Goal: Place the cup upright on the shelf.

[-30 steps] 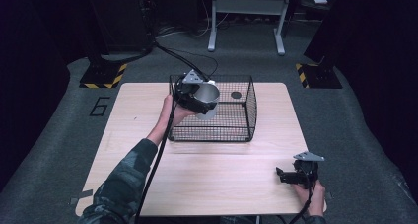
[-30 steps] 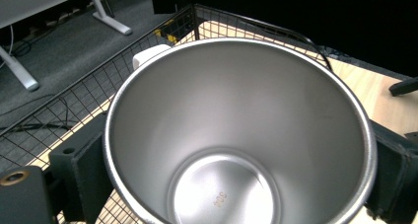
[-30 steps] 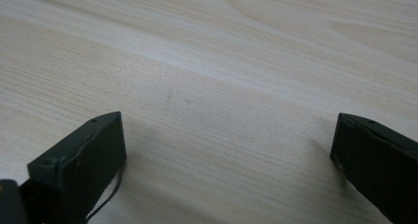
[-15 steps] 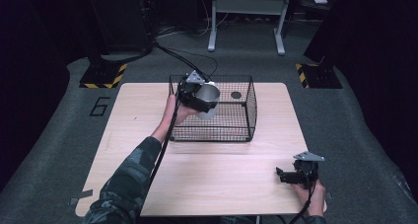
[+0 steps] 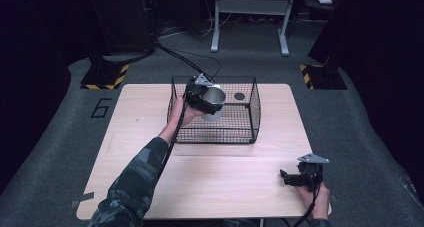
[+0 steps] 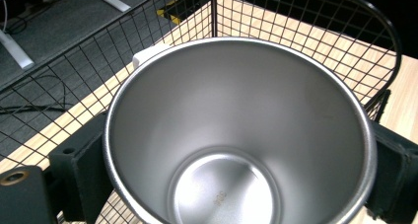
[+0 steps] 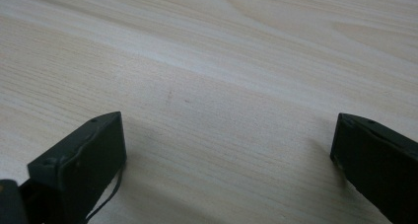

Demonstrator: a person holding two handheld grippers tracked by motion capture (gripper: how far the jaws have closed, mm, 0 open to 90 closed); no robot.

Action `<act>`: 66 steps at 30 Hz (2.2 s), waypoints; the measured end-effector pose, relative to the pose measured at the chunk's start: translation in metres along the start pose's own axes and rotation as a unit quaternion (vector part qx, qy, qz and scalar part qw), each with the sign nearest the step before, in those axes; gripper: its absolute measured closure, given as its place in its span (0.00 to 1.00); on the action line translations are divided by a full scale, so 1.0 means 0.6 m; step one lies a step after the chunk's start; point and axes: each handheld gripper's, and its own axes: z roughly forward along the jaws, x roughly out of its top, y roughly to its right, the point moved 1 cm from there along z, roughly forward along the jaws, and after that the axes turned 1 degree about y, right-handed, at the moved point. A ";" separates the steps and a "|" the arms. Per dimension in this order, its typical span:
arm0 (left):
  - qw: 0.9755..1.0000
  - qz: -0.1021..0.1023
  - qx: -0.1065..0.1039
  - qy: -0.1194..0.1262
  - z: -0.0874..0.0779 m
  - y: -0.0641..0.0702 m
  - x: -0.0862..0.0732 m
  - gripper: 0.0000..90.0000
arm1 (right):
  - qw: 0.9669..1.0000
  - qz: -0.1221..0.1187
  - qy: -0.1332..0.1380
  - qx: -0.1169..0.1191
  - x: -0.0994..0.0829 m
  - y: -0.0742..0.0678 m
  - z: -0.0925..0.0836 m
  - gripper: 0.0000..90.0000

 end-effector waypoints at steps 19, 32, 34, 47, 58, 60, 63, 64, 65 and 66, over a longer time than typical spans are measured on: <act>1.000 0.013 -0.006 -0.004 0.033 -0.013 -0.008 0.08 | 1.000 0.000 0.000 0.000 0.000 0.000 0.000 0.00; 1.000 0.017 -0.010 -0.023 0.060 -0.016 -0.015 0.08 | 1.000 0.002 0.001 0.000 0.000 0.000 0.000 0.00; 1.000 0.014 -0.011 -0.025 0.063 -0.015 -0.016 0.08 | 1.000 0.000 0.000 0.000 0.000 0.000 0.000 0.00; 0.999 0.012 -0.016 -0.050 0.083 -0.019 -0.024 0.08 | 1.000 0.000 0.000 0.000 0.000 0.000 0.000 0.00; 0.998 0.016 -0.023 -0.065 0.095 -0.017 -0.025 0.08 | 1.000 0.003 0.001 0.001 0.000 -0.001 0.000 0.00; 0.997 0.019 -0.024 -0.070 0.096 -0.018 -0.024 0.08 | 1.000 0.001 0.001 0.001 0.000 0.000 0.000 0.00; 0.997 0.019 -0.023 -0.072 0.099 -0.019 -0.025 0.08 | 1.000 0.001 0.001 -0.001 0.000 0.000 0.000 0.00; 0.997 0.018 -0.025 -0.075 0.100 -0.019 -0.025 0.08 | 1.000 0.001 0.001 0.000 0.000 0.000 0.000 0.00; 0.997 0.018 -0.024 -0.074 0.102 -0.018 -0.025 0.08 | 1.000 0.002 0.001 0.000 0.000 0.000 0.000 0.00; 0.997 0.019 -0.024 -0.076 0.103 -0.018 -0.025 0.08 | 1.000 0.002 0.001 0.001 0.000 0.000 0.000 0.00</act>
